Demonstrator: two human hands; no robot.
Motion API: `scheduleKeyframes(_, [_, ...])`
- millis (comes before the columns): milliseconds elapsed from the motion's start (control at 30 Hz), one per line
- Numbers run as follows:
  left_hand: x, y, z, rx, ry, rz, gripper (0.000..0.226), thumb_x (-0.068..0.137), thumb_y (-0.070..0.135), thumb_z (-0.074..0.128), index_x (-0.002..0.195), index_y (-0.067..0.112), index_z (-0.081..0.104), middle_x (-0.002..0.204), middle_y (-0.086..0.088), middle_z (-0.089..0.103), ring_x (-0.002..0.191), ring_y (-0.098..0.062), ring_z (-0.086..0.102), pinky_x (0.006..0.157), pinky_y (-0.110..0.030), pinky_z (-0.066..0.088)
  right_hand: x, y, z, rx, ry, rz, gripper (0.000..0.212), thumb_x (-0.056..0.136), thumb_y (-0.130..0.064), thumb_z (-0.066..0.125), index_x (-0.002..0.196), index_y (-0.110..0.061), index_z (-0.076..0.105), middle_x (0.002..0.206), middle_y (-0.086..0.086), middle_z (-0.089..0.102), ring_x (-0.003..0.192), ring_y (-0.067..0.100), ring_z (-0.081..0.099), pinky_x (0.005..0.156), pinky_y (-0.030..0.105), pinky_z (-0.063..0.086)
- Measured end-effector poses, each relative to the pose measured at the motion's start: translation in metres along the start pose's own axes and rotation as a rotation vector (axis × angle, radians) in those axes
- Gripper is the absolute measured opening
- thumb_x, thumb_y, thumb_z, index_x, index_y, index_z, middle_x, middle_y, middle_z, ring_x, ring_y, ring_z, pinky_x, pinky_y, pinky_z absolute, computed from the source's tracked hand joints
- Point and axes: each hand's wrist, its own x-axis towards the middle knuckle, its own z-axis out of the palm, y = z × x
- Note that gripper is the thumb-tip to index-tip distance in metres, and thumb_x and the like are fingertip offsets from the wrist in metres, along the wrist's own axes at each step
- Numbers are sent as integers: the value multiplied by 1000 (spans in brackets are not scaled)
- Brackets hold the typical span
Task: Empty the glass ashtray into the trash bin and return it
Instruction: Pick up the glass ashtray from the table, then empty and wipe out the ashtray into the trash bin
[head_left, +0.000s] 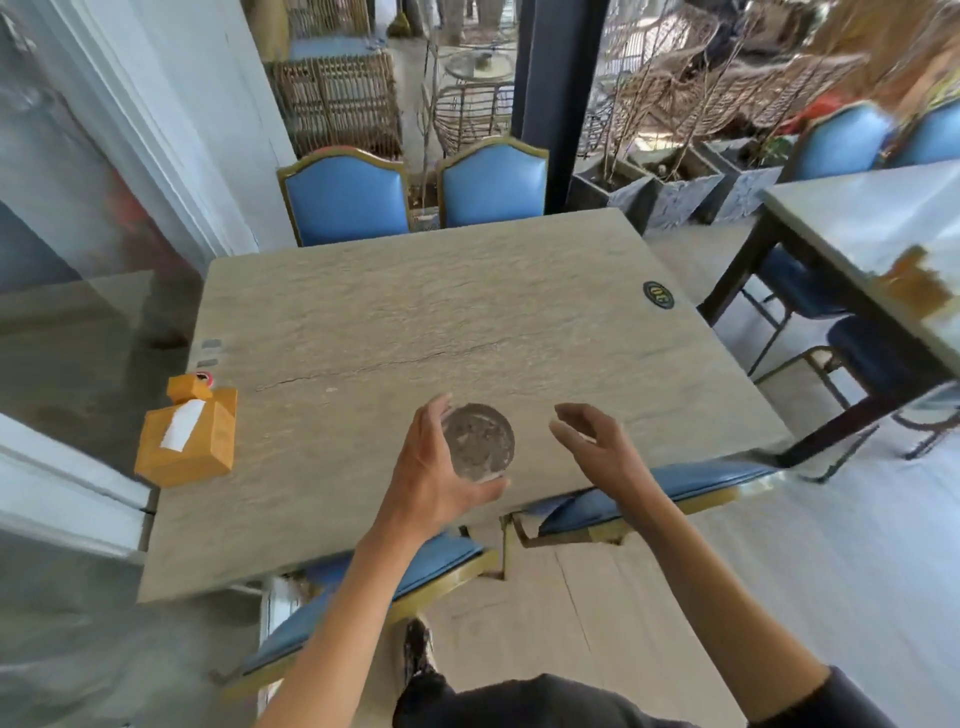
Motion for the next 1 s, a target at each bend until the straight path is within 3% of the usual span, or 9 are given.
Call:
scheduleKeyframes(100, [-7,39,35,-34,-33,15,126,53,58,90,151,21,20,149,1,39,132,-4,40,104,-21,36,-22,21,-44,61,28,21,41,100,-36,62,136,-17,62,128,-2,68,118,10,63,87,19,49])
scheduleKeyframes(267, [-17,98,93,-74,-100,53,131,51,58,92,151,29,13,154,3,34,138,-10,38,104,-19,33,-52,51,-108,216,120,84,33,103,-36,59,129,-18,66,117,-3,70,112,12,65,100,36,54])
scheduleKeyframes(433, [-2,145,138,-69,-177,141,132,51,60,91,152,27,12,153,1,36,138,-12,39,103,-17,34,-64,75,-158,435,186,172,29,104,-32,57,125,-14,67,117,6,74,109,19,71,83,30,58])
scheduleKeyframes(567, [26,177,172,-81,-242,196,130,50,64,88,150,28,13,150,0,42,134,-9,43,102,-16,37,-62,88,-188,573,171,237,30,105,-33,54,122,-12,68,115,13,76,97,23,75,81,33,62])
scheduleKeyframes(667, [53,199,203,-99,-296,243,131,49,66,88,150,25,14,149,-2,46,133,-13,49,105,-24,46,-53,96,-211,682,164,264,42,106,-40,49,118,-6,72,104,18,77,88,26,71,79,38,58])
scheduleKeyframes(800, [89,228,247,-158,-374,283,132,49,65,90,150,29,13,149,-1,46,134,-15,49,106,-29,48,-35,104,-246,789,226,316,47,104,-48,48,115,-13,78,97,9,75,86,22,69,82,41,55])
scheduleKeyframes(933, [122,252,286,-226,-442,313,129,50,62,90,150,29,17,146,4,44,131,-9,48,99,-13,42,-12,114,-285,843,343,369,45,103,-47,51,116,-13,77,85,3,75,73,13,70,67,32,58])
scheduleKeyframes(1000, [137,263,302,-240,-453,348,127,51,59,92,150,27,19,140,5,44,126,-8,49,94,-11,42,-1,120,-303,853,347,364,44,101,-49,53,119,-16,76,82,1,73,70,12,69,67,33,58])
